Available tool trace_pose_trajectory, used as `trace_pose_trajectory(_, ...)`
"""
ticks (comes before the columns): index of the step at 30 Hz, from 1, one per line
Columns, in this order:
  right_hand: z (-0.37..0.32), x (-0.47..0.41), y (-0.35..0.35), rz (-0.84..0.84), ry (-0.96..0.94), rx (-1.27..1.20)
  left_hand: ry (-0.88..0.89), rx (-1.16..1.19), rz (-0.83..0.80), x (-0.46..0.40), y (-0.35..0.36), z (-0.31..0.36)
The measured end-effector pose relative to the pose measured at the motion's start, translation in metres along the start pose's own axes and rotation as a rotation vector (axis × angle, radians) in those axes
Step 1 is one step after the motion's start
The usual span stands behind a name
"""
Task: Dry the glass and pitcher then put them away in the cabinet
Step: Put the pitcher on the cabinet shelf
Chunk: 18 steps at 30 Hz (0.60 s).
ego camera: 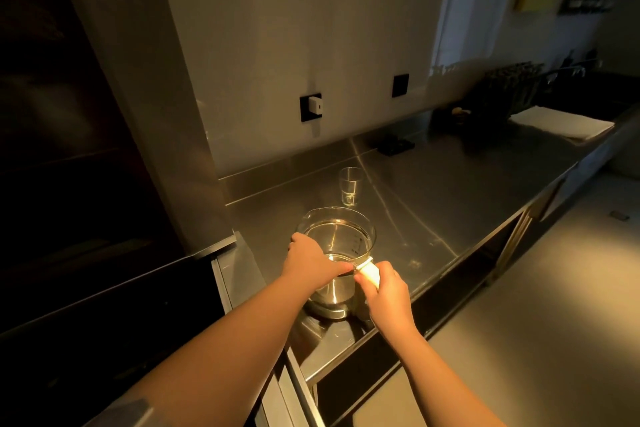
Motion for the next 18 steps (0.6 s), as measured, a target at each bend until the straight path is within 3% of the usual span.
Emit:
trace_pose_trajectory(13,-0.076,0.04,-0.106,0.238,-0.154,-0.012,0.294,0.466,0.23,0.082,-0.075,0.045)
trace_pose_trajectory(18,-0.112,0.077,-0.133,0.295,-0.21,-0.018,0.343,0.536,0.277,0.121,-0.109,0.044)
Point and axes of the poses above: each hand's wrist, its own x-axis away from the middle knuckle, its own y-axis out of the palm, z = x × y, the point moved 10 cm from there along -x, towards the middle knuckle, and after that the axes turned 7 degrees about x, right-handed, at the moved point
